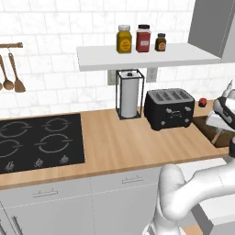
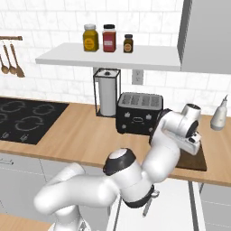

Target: Place the appropriate cutting tool for cutting the broccoli skin on the cutting board.

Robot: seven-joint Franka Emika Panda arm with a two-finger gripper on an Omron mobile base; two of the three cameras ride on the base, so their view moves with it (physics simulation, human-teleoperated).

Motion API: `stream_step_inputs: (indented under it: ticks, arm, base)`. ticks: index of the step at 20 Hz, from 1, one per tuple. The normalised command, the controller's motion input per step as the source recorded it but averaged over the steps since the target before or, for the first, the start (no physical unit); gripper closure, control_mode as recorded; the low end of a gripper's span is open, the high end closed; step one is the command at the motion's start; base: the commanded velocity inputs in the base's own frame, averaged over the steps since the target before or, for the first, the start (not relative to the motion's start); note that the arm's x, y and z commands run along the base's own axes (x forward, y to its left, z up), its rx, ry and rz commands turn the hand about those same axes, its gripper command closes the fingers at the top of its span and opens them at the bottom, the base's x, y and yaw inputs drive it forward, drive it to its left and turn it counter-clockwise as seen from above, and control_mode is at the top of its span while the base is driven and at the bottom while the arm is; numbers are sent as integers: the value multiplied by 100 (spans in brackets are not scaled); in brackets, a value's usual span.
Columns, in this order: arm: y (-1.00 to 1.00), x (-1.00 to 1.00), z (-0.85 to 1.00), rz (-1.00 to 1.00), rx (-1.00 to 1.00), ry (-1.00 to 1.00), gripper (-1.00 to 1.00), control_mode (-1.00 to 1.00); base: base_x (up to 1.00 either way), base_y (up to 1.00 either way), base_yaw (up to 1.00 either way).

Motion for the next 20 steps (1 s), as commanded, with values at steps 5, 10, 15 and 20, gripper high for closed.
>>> stream_step_inputs:
  ticks: [5, 10, 15, 20]
  arm:
    - [0, 7, -56, 0, 0, 0, -100, -100]
    - [12, -15, 1, 0, 0, 0, -100, -100]
    - [53, -70, 73, 0, 0, -4, -100, -100]
    - [75, -92, 68, 0, -2, -3, -100, -100]
  base:
    - [0, 0, 0]
    - [0, 0, 0]
    - [0, 0, 0]
    - [0, 0, 0]
